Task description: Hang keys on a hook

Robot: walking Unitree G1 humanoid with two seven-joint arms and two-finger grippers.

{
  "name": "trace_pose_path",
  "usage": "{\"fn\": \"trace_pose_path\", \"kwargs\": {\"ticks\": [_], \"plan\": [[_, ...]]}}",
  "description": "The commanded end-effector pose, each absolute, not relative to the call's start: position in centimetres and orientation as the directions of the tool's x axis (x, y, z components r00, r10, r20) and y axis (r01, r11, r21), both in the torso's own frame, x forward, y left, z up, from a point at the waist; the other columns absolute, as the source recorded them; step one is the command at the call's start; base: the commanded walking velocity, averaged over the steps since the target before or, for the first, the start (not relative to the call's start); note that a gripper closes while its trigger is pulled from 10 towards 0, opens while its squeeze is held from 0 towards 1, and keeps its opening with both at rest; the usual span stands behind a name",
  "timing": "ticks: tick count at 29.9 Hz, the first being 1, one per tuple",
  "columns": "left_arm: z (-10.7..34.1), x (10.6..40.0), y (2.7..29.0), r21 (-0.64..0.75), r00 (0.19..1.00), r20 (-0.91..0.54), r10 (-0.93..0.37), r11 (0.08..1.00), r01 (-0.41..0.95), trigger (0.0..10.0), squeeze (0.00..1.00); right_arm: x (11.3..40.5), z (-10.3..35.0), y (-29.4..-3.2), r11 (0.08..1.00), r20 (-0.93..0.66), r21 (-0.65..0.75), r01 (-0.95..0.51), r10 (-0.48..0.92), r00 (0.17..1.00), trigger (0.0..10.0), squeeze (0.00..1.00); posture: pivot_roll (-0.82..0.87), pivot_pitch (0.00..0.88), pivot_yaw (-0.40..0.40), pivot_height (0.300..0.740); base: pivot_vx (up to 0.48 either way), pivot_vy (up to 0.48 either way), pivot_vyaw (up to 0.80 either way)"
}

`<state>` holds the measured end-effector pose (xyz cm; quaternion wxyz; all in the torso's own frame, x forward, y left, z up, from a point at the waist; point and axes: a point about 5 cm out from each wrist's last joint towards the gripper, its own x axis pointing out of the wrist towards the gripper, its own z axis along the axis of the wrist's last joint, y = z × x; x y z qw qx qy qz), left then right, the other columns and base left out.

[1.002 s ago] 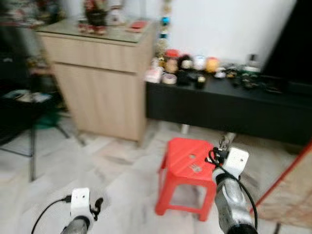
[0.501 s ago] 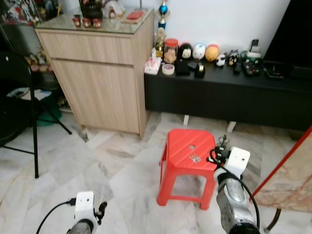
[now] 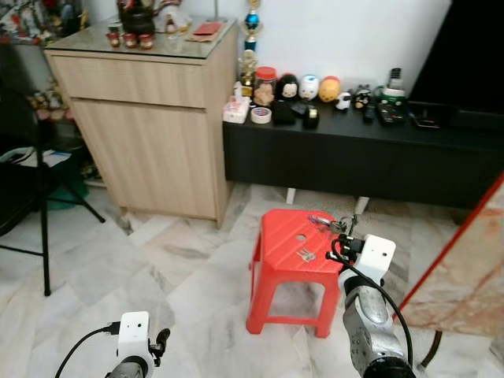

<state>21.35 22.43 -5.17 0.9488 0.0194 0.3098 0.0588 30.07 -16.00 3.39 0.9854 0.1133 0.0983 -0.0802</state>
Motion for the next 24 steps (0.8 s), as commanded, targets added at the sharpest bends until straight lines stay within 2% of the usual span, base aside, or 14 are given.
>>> {"fn": "trace_pose_path", "kwargs": {"ticks": [1, 24], "plan": [[-5.33, 21.06, 22.62, 0.08, 0.794, -0.596, 0.124, 0.992, -0.095, 10.0, 0.0, 30.26, 3.65, -15.74, 0.962, -0.197, 0.211, 0.174, -0.133, 0.971, 10.0, 0.0, 0.03, 0.0, -0.054, 0.74, 0.0, -0.259, 0.0], [-5.23, 21.34, 22.36, 0.077, 0.798, -0.592, 0.113, 0.994, -0.083, 10.0, 0.0, 30.38, 3.61, -15.7, 0.961, -0.195, 0.212, 0.178, -0.137, 0.971, 10.0, 0.0, 0.03, 0.0, -0.051, 0.74, 0.0, -0.305, 0.0]]}}
